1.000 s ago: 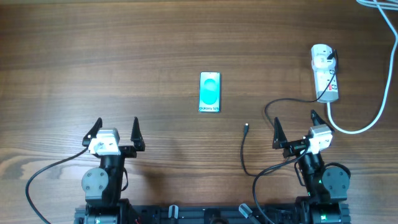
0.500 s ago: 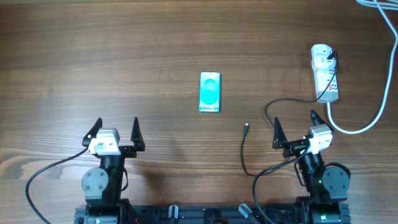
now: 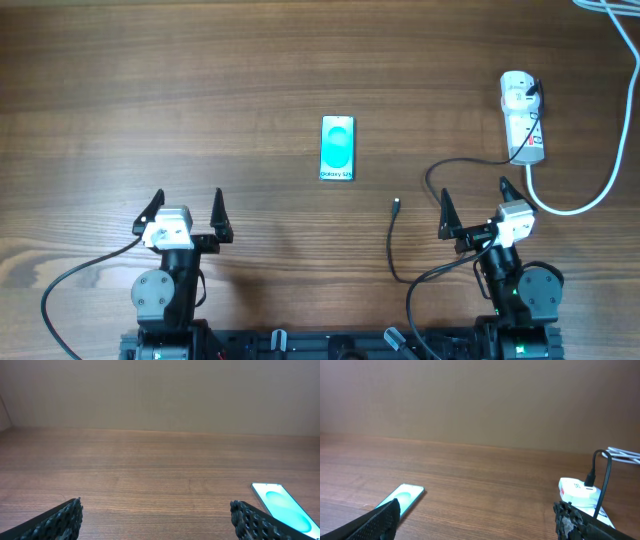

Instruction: Plug charger to phone and switch on socket

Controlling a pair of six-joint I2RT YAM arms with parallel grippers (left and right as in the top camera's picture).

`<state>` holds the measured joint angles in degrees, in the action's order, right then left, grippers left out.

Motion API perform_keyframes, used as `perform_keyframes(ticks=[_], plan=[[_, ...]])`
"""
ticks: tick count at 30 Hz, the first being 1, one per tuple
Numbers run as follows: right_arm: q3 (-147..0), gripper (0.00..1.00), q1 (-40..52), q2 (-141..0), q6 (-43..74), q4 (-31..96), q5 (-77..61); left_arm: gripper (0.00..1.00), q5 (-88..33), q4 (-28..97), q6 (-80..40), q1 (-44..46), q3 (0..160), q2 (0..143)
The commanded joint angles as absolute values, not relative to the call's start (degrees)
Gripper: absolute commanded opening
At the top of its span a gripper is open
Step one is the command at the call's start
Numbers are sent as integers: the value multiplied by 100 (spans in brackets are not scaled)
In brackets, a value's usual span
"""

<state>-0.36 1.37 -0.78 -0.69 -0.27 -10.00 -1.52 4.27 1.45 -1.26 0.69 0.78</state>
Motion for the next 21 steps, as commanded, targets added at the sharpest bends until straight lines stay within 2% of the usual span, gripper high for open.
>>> perform_keyframes(ticks=[1,21], plan=[[-32,100,176,-43,16,-56,-899,100,-117,436,237,-174,34,38],[-32,100,176,-43,16,-56,-902,100,-12,416,427,-174,34,38]])
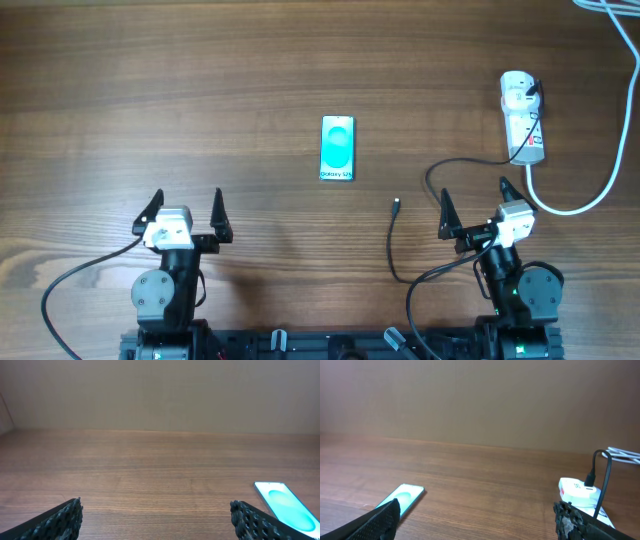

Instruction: Plug charger to phone and switch on socket

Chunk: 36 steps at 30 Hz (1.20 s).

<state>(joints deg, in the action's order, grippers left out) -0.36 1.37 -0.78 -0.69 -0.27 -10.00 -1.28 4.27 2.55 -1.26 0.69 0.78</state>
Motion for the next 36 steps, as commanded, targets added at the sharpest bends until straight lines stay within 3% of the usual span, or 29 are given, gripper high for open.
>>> perform_keyframes(ticks=[1,23,31,36], plan=[[-32,100,176,-43,16,-56,-902,100,-12,416,427,-172,34,38],[-32,100,176,-43,16,-56,-902,100,-1041,-502,370,-174,36,38],[-32,100,176,-43,16,-56,-902,100,-773,-947,-1002,-174,45,38],[-32,100,176,-43,16,-56,-902,100,-725,-1269,-1111,-174,167,38]])
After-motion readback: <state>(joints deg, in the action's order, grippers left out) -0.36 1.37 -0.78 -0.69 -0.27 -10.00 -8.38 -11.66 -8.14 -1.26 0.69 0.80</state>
